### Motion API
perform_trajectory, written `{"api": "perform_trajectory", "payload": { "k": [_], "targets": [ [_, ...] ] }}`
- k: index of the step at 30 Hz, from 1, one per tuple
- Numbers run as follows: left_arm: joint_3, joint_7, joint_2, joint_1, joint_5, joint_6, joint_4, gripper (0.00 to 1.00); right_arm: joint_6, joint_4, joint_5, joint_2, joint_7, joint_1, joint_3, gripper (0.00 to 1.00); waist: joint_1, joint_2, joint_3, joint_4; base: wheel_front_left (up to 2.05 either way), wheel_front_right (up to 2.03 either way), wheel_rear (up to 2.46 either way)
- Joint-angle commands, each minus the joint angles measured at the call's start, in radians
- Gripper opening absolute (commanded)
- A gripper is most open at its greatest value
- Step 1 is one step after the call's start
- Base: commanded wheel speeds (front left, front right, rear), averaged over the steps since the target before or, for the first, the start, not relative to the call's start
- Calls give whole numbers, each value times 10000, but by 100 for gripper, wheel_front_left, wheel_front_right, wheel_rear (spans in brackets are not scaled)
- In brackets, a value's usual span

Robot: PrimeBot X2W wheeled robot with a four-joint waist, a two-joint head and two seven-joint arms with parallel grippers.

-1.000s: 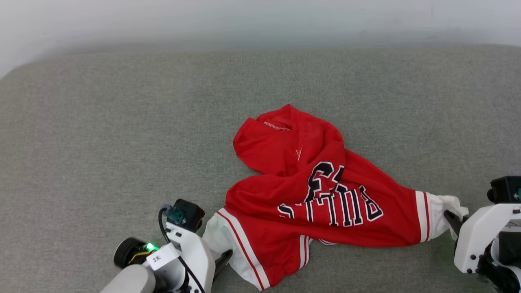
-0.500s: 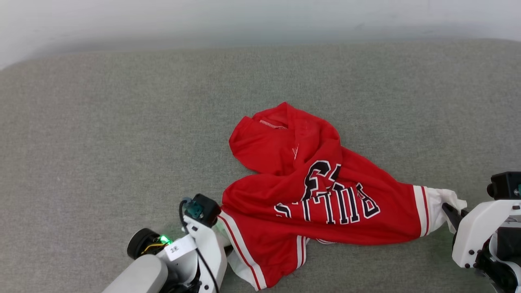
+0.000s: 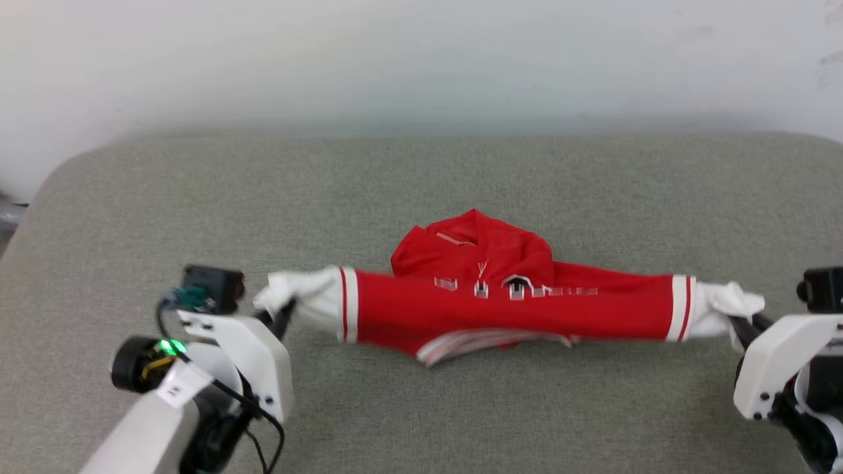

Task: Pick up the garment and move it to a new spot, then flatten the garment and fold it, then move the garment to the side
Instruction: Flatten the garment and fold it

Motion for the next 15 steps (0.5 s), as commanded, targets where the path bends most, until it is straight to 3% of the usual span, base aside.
{"api": "perform_trajectory", "payload": {
  "k": [1, 8, 15],
  "targets": [
    [307, -370, -50, -217, 1, 183, -92, 0, -8, -4, -248, 3, -252, -337, -18, 0, 0, 0, -254, 105, 0, 0, 0],
    [1396, -1877, -353, -1462, -175, 307, 199, 0, -10, 78, -815, 225, -1135, -1891, 114, 0, 0, 0, -385, 56, 0, 0, 0],
    [1721, -2538, -711, -3635, -182, 26, 1237, 0, -10, 538, -1160, 242, -1684, -4292, 351, 0, 0, 0, 153, -24, 0, 0, 0]
  ]
}}
